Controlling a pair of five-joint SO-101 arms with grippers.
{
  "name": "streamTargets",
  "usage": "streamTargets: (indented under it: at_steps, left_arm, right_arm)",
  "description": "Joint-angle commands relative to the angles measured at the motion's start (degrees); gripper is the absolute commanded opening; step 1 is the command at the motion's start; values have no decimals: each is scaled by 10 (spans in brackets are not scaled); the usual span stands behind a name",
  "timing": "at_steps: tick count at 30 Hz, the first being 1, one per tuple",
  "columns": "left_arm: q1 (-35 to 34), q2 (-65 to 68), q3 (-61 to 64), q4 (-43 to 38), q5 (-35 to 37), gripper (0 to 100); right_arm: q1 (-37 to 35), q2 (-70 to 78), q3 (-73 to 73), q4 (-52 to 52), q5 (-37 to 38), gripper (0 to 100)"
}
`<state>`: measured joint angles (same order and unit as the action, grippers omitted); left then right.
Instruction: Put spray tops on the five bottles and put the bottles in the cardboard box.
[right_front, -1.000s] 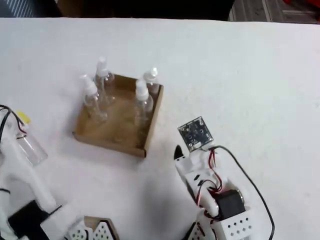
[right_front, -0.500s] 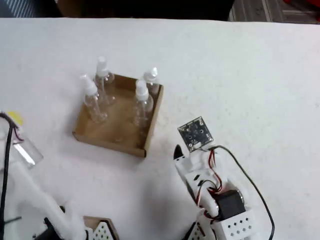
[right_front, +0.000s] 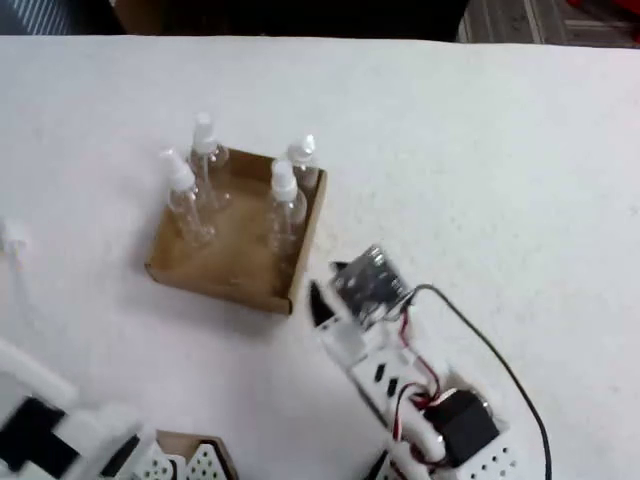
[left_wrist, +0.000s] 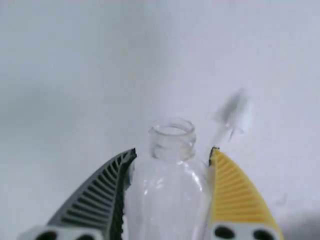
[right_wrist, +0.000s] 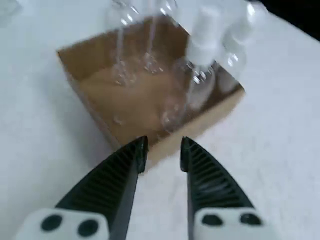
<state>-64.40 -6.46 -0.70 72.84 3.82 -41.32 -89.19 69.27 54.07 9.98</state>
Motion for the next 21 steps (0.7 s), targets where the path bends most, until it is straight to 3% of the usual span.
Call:
streamTargets:
  at_steps: [1,6,12,17,21]
  left_arm:
    - [-29,78,-142,14,-6,20]
    - [-52,191,-280,54,-6,20]
    - [-65,307,-433,104,-5,20]
    - [-52,383,-519,156,-6,20]
    - [-34,426,-547,222,-47,20]
  right_arm:
    - [-107,4,-33,-78,1,32]
    - [-194,68,-34,-195,0,32]
    - [-262,305,-76,-374,-44,32]
    - [-274,473,-154,-382,-77,32]
    - [-275,485,-159,-351,-76,29]
